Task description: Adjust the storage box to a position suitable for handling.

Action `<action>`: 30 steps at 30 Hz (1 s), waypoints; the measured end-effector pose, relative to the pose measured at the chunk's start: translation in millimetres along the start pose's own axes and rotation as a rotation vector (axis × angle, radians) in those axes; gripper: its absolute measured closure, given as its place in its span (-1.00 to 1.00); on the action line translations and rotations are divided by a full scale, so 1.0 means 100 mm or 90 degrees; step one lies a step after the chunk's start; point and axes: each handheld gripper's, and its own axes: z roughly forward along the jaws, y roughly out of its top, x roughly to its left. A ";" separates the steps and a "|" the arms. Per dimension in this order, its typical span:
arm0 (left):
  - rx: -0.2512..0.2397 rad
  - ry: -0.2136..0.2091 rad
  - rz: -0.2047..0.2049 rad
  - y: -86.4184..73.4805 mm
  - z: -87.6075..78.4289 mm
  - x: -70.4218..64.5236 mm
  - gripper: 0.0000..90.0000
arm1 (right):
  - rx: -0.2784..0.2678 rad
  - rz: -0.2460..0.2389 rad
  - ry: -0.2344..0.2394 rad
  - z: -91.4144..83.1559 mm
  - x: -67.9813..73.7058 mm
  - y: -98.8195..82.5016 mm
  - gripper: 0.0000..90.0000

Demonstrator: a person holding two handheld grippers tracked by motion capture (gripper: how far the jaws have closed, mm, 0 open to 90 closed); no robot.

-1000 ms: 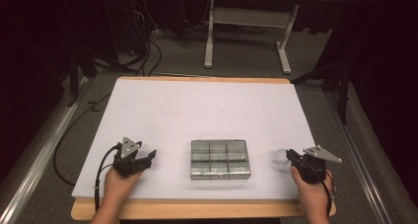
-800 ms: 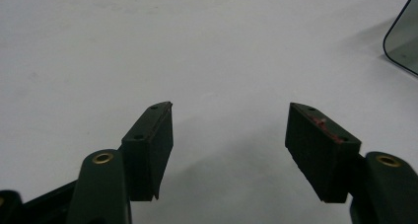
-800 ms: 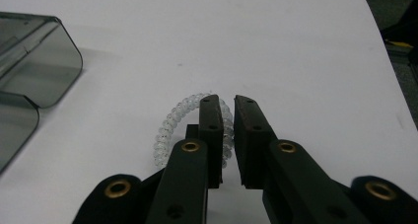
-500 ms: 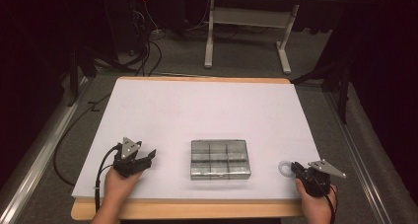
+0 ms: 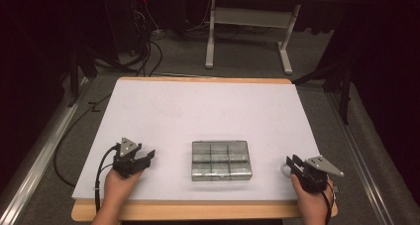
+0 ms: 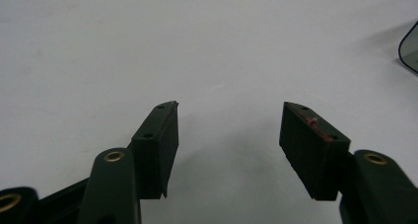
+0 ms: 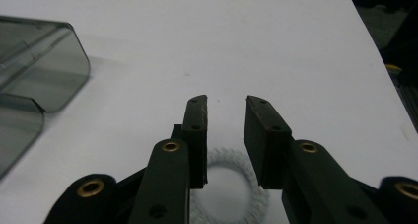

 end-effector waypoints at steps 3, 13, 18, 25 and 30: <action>0.004 0.006 -0.009 0.00 0.00 0.00 -0.10 | -0.006 -0.001 0.023 0.04 0.03 0.01 0.57; 0.005 0.012 -0.017 0.06 -0.02 -0.17 0.09 | -0.020 0.005 0.050 0.06 -0.03 -0.07 0.56; 0.000 -0.042 -0.009 0.07 -0.01 -0.58 0.35 | -0.026 0.007 0.056 0.05 -0.06 -0.08 0.56; 0.038 -0.126 0.012 0.10 0.11 -0.99 0.88 | -0.023 -0.005 0.047 0.00 -0.05 -0.11 0.58; 0.037 -0.147 0.019 0.14 0.13 -1.11 1.00 | -0.022 0.003 0.041 -0.02 -0.08 -0.13 0.59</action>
